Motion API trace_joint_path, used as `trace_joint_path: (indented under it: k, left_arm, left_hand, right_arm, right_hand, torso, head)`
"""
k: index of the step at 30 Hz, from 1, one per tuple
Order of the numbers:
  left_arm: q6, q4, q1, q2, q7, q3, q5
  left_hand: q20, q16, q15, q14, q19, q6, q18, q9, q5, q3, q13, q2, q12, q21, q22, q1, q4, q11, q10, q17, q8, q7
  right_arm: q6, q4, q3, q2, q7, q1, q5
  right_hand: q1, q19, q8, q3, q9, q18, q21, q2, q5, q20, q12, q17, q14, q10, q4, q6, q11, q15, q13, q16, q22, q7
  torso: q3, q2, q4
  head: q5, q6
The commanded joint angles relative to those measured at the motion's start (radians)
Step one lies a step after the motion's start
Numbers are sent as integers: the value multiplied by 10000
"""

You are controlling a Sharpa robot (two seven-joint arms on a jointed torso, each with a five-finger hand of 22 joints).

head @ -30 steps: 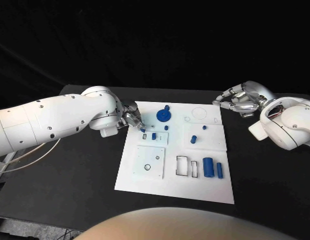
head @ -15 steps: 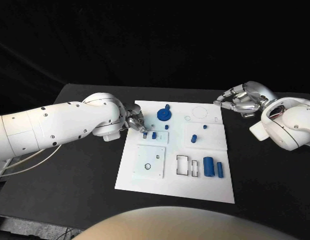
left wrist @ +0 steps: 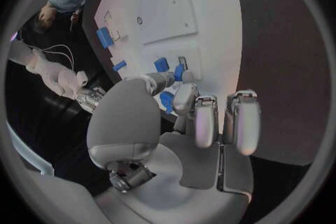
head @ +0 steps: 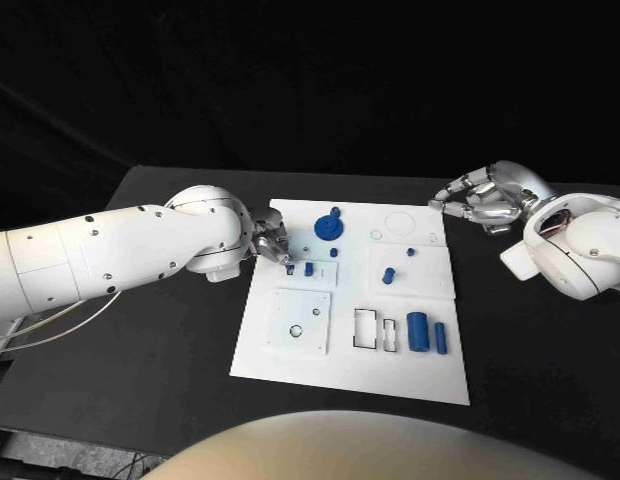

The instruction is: Assemble the parts on the task board

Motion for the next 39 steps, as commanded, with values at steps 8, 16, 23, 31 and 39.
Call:
trace_joint_path:
  k: [8, 16, 23, 31, 39]
  left_arm:
    - [256, -8, -78, 32, -197, -5, -133]
    - [379, 9, -128, 43, -214, -9, -131]
    - [483, 82, -145, 36, -240, -12, -101]
    - [531, 130, -158, 19, -260, -13, -69]
    - [572, 124, -162, 15, -278, -11, -33]
  left_hand:
    - [-86, 36, -87, 1055, 749, 157, -20, 672, 176, 1509, 20, 19, 77, 58, 2432, -164, -1430, 13, 80, 2633, 88, -115]
    - [-86, 36, -88, 1055, 752, 159, -21, 677, 193, 1519, 28, 14, 86, 61, 2434, -175, -1439, 13, 84, 2633, 95, -117]
    - [-87, 36, -89, 1055, 752, 164, -22, 685, 211, 1533, 15, 10, 74, 62, 2435, -189, -1453, 11, 81, 2633, 106, -119]
    - [-88, 36, -93, 1055, 750, 175, -21, 703, 248, 1573, 18, 2, 80, 58, 2434, -204, -1498, 7, 88, 2633, 133, -124]
    - [-89, 36, -95, 1055, 760, 179, -24, 720, 262, 1617, 32, -1, 97, 72, 2441, -209, -1537, 3, 98, 2633, 155, -127]
  right_arm:
    - [140, 0, 0, 8, 36, -8, -47]
    - [142, -1, 0, 7, 33, -9, -47]
    - [141, -1, 0, 3, 29, -9, -47]
    - [136, -1, 0, -2, 31, -10, -47]
    - [128, -3, 0, -3, 34, -10, -47]
  right_hand:
    - [12, -43, 56, -52, 11, 168, -54, 108, 30, 13, -11, 2064, 876, -32, -24, -71, -19, 60, 241, -49, 1403, 11]
    - [15, -44, 65, -71, 20, 169, -63, 120, 54, 11, -11, 2056, 873, -33, -18, -75, -20, 59, 239, -54, 1403, 10]
    - [15, -44, 65, -71, 20, 169, -63, 120, 54, 11, -11, 2056, 873, -33, -18, -75, -20, 59, 239, -54, 1403, 10]
    - [15, -44, 65, -71, 20, 169, -63, 120, 54, 11, -11, 2056, 873, -33, -18, -75, -20, 59, 239, -54, 1403, 10]
    - [15, -44, 65, -71, 20, 169, -63, 120, 54, 11, -11, 2056, 873, -33, -18, -75, -20, 59, 239, -54, 1403, 10]
  torso:
    - [-6, -2, 1]
    - [-5, -6, 2]
    - [-6, -7, 3]
    - [-5, -11, -1]
    - [-3, -1, 0]
  head:
    - [12, -28]
    - [8, -28]
    - [8, -28]
    - [11, -28]
    - [3, -28]
